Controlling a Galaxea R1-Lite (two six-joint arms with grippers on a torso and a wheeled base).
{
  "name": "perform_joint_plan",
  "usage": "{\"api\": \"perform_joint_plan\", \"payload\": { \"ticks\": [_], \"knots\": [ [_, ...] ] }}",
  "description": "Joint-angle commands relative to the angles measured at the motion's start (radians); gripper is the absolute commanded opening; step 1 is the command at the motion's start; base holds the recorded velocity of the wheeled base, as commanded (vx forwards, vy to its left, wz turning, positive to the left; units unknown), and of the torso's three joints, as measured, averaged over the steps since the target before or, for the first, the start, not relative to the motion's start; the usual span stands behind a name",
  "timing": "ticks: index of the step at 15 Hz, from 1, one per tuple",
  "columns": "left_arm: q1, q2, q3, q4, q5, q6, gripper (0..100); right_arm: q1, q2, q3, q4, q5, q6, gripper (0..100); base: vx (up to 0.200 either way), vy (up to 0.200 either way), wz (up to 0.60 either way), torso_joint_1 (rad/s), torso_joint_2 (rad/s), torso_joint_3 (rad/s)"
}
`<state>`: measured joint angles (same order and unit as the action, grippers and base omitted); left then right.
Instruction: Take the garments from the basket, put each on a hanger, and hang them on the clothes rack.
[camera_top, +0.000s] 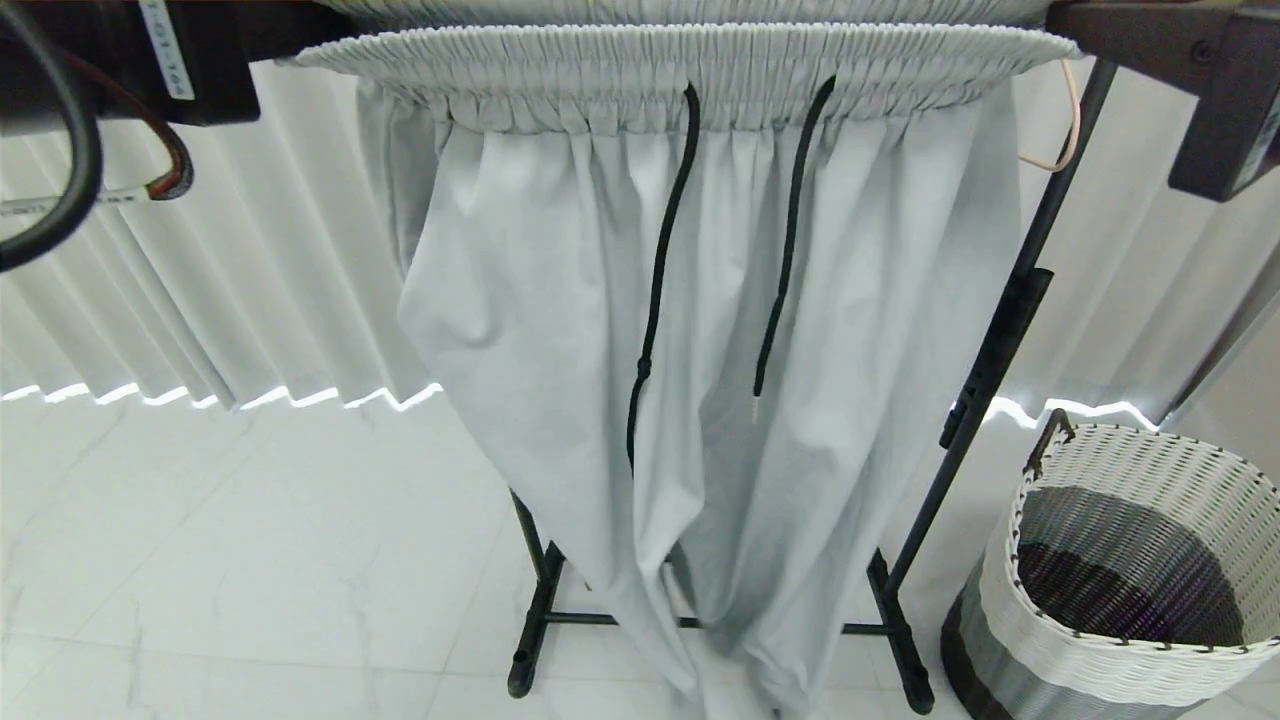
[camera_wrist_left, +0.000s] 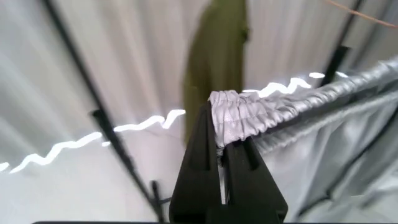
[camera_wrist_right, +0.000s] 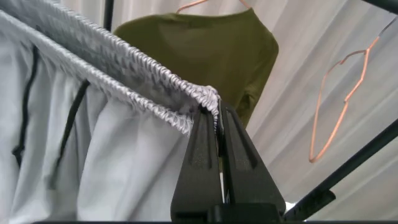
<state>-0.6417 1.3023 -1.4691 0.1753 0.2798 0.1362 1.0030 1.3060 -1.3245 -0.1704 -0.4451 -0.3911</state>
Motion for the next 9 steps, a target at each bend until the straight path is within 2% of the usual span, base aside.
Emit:
{"api": "perform_joint_plan", "payload": {
  "ticks": [1, 2, 3, 4, 5, 6, 8, 9],
  "knots": [
    [-0.046, -0.038, 0.016, 0.0, 0.01, 0.0, 0, -0.004, -0.011, 0.016, 0.0, -0.004, 0.0, 0, 0.0, 0.0, 0.0, 0.0, 0.0, 0.0],
    [-0.078, -0.049, 0.024, 0.0, 0.012, 0.0, 0, -0.004, -0.016, 0.022, -0.001, -0.006, -0.002, 0, 0.0, 0.0, 0.0, 0.0, 0.0, 0.0],
    [-0.193, -0.063, 0.047, 0.0, 0.048, 0.0, 0, -0.004, -0.033, 0.044, -0.001, -0.004, -0.023, 0, 0.0, 0.0, 0.0, 0.0, 0.0, 0.0],
    [-0.243, -0.064, 0.056, -0.002, 0.096, 0.0, 0, -0.004, -0.043, 0.054, 0.0, -0.004, -0.031, 0, 0.0, 0.0, 0.0, 0.0, 0.0, 0.0],
    [-0.271, -0.058, 0.058, -0.004, 0.141, 0.0, 0, -0.004, -0.056, 0.057, 0.0, -0.004, -0.032, 0, 0.0, 0.0, 0.0, 0.0, 0.0, 0.0],
    [-0.273, -0.055, 0.058, -0.004, 0.151, 0.0, 0, -0.004, -0.062, 0.056, 0.003, -0.006, -0.032, 0, 0.0, 0.0, 0.0, 0.0, 0.0, 0.0],
    [-0.273, -0.048, 0.049, -0.007, 0.154, 0.031, 0, -0.004, -0.106, 0.03, 0.097, -0.007, -0.035, 0, 0.0, 0.0, 0.0, 0.0, 0.0, 0.0],
    [-0.273, -0.038, 0.041, -0.011, 0.154, 0.039, 0, -0.004, -0.131, -0.001, 0.184, -0.007, -0.035, 0, 0.0, 0.0, 0.0, 0.0, 0.0, 0.0]
  ]
}}
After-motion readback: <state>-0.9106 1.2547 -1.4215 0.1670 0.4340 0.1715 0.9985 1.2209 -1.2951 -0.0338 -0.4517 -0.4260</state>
